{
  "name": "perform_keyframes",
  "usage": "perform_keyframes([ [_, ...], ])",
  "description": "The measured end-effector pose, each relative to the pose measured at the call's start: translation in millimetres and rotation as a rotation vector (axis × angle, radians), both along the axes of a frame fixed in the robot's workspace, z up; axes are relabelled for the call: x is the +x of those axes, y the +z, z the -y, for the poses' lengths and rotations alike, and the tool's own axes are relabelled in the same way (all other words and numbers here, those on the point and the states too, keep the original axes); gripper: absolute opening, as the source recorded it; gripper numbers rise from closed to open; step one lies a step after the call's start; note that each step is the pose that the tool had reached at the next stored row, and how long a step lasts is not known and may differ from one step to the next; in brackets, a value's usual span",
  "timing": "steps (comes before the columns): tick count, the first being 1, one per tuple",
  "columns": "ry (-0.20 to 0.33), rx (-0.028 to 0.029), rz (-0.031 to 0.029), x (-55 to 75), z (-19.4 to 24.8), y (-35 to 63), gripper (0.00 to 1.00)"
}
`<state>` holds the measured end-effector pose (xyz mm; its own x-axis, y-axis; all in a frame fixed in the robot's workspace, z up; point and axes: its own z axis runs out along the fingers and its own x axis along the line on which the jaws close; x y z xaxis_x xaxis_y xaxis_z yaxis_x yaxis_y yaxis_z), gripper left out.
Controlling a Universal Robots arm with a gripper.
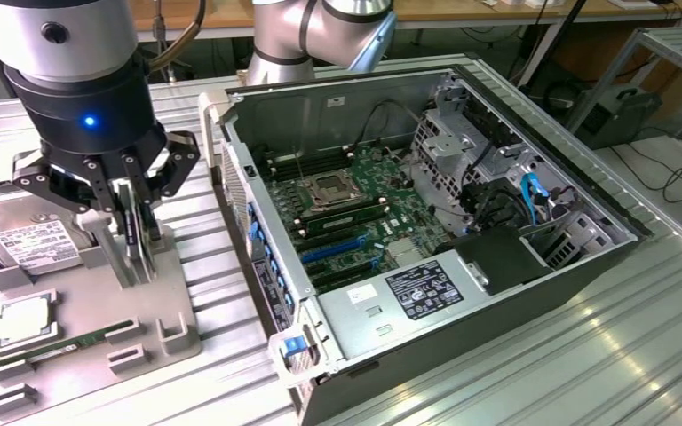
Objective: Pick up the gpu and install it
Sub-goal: 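Pick up the gpu and move the gpu toward the slot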
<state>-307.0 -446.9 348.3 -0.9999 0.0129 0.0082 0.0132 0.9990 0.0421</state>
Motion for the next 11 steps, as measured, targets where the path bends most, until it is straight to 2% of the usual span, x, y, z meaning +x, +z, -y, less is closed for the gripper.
perform_keyframes([
  [11, 0.0, 0.0, -0.0002, 0.0, 0.0, 5.7, 0.27],
])
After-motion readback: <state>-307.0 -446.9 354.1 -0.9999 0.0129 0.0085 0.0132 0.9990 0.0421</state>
